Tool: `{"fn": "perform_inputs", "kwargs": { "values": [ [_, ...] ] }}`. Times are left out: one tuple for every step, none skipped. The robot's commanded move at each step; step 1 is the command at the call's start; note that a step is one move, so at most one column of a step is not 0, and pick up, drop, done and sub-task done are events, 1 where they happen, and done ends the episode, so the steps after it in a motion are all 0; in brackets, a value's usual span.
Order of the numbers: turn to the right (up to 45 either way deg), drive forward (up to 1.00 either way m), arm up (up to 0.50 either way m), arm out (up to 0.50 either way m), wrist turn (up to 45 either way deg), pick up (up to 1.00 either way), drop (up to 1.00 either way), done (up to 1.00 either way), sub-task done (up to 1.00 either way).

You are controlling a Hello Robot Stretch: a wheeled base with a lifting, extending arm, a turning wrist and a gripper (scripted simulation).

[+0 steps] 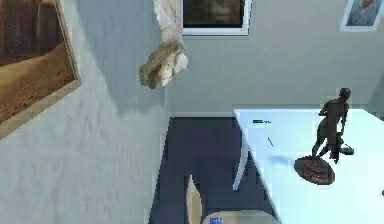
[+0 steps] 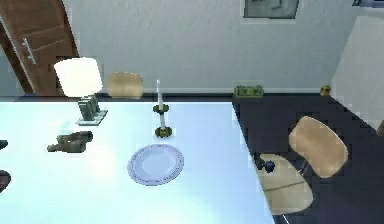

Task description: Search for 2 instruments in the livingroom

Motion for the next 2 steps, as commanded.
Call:
{"fn": "perform_inputs", "kwargs": {
  "values": [
    [45.0,0.00,0.00,0.00,0.0,0.00,0.00,0.00,0.00],
    [9.0,0.00,0.00,0.00,0.0,0.00,0.00,0.00,0.00]
  ]
}}
